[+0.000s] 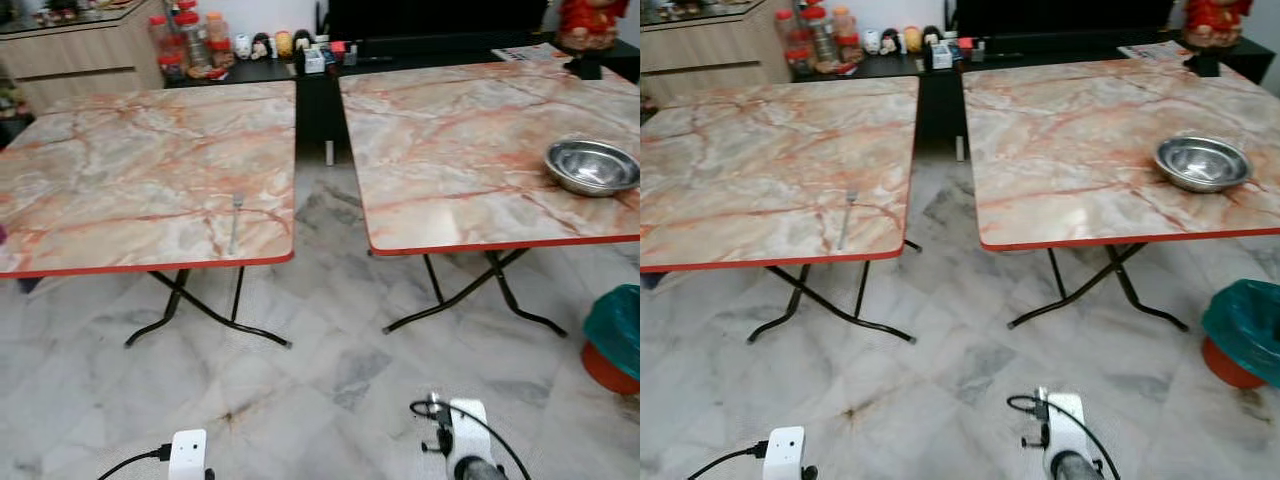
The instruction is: Setting the table
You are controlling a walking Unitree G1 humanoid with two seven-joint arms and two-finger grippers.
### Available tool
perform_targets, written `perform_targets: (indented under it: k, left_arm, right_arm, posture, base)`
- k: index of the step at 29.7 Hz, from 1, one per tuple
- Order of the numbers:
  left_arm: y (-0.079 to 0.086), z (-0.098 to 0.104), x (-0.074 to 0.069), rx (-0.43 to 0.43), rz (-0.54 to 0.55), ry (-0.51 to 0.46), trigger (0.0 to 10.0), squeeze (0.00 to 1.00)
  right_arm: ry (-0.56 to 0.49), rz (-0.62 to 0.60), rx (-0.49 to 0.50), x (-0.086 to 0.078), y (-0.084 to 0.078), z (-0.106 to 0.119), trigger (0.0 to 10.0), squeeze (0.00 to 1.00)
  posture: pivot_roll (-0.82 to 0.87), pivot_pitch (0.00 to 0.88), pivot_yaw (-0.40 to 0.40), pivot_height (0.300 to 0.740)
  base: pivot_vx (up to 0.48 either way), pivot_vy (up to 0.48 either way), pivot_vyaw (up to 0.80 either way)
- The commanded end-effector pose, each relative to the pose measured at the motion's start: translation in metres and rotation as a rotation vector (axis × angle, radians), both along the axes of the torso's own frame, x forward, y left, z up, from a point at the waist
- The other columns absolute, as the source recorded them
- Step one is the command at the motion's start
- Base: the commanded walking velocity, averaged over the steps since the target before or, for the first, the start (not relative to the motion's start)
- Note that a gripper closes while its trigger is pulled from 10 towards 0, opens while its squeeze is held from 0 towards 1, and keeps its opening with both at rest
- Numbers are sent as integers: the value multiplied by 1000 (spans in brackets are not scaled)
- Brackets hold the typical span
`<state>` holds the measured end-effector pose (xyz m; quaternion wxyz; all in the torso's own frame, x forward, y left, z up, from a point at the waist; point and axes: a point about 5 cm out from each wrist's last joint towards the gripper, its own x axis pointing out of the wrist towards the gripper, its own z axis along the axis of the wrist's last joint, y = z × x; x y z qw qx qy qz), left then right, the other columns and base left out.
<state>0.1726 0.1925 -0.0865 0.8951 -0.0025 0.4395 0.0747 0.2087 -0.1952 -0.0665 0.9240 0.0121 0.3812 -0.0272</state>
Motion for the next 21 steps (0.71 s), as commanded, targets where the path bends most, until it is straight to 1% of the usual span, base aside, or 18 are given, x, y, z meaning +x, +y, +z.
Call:
perform_targets:
  k: [1,10,12,15,16,21]
  left_arm:
    - [3,-1,-2,12,-4,19,10000,0]
    - [1,-1,-2,14,-15,18,10000,0]
    - [0,-1,-2,14,-15,19,10000,0]
    - [0,-2,-3,14,-14,21,10000,0]
    - [1,-2,-3,16,-11,21,10000,0]
    - [3,-1,-3,17,-6,20,10000,0]
  right_arm:
    - [-17,-9,12,4,2,2,10000,0]
    - [-2,36,-30,2,1,1,10000,0]
    - [8,35,-43,0,1,0,10000,0]
    - [24,22,-28,-3,1,-2,10000,0]
    - [30,17,-12,-4,2,-3,10000,0]
    - [32,20,-15,-4,2,-3,10000,0]
  posture:
    - [18,36,60,740]
    - [21,22,52,740]
    - [21,20,52,740]
    - [21,14,52,740]
    - [21,7,51,740]
    - [17,0,51,740]
  base:
    - [0,-240,0]
    - [0,-362,0]
    - [0,-382,447]
    - [240,-386,438]
    - [0,-368,0]
    - [146,-368,0]
